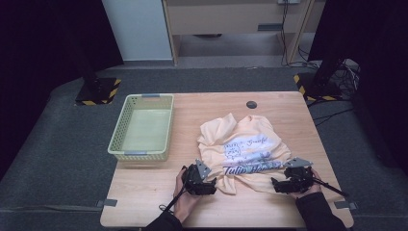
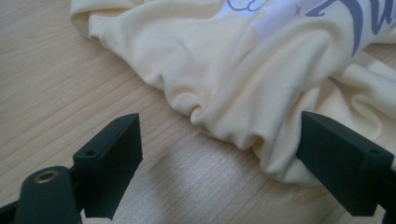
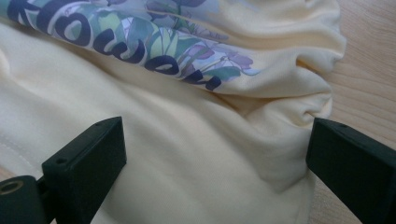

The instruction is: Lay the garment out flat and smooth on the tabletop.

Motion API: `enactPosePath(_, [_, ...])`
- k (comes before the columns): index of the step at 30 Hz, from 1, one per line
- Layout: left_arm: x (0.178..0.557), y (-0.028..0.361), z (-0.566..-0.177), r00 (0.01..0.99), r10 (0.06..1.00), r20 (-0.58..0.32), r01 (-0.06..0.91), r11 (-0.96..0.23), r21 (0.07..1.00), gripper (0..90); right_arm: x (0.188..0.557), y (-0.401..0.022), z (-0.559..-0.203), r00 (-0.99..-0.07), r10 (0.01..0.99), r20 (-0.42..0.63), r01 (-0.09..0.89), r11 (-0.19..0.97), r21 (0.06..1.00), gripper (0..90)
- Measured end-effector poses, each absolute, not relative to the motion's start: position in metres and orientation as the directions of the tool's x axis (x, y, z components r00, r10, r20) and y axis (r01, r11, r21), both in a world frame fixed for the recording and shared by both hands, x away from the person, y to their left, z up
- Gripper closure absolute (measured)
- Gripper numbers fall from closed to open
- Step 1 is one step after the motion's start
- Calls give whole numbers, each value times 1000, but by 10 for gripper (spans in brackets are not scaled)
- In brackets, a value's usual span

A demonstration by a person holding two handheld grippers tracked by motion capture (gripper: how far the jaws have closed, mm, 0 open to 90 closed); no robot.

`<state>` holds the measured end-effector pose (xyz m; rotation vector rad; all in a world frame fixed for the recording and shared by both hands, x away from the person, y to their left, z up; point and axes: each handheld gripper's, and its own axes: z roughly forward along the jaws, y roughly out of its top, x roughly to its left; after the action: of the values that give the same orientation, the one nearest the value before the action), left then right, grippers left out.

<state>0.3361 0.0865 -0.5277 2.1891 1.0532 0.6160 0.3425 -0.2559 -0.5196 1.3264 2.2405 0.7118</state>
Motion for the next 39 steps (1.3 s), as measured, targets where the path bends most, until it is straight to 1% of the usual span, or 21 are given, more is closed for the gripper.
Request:
enactPosePath(6, [338, 90, -526, 572, 807, 149, 529, -501, 685, 139, 339, -255, -522, -454, 882, -128, 667, 432, 608, 50])
enactPosePath(10, [341, 93, -525, 582, 791, 190, 507, -535, 676, 139, 337, -256, -522, -463, 876, -136, 660, 443, 606, 49])
enactPosePath(17, [345, 101, -525, 580, 791, 193, 507, -536, 674, 139, 333, -257, -521, -472, 867, -159, 649, 463, 603, 48])
enactPosePath(19, [344, 102, -524, 579, 791, 197, 508, -539, 672, 139, 333, -260, -522, -467, 872, -143, 655, 450, 606, 47])
enactPosePath(21, [341, 101, -522, 582, 792, 185, 509, -531, 677, 144, 334, -264, -523, -454, 884, -115, 673, 425, 606, 45])
enactPosePath(26, [327, 95, -514, 597, 799, 76, 512, -453, 730, 152, 334, -264, -522, -455, 883, -118, 673, 427, 604, 45])
enactPosePath(29, [321, 88, -512, 603, 796, 49, 506, -429, 748, 149, 334, -264, -522, -454, 883, -117, 674, 426, 603, 44])
enactPosePath(33, [320, 76, -516, 604, 797, 9, 525, -407, 748, 133, 334, -263, -522, -453, 884, -118, 674, 426, 603, 42])
enactPosePath(35, [320, 71, -519, 607, 795, 1, 528, -404, 747, 123, 335, -263, -522, -453, 884, -117, 675, 426, 602, 41])
enactPosePath(39, [317, 66, -523, 616, 788, 19, 523, -427, 738, 107, 335, -263, -522, -454, 883, -116, 674, 426, 603, 40])
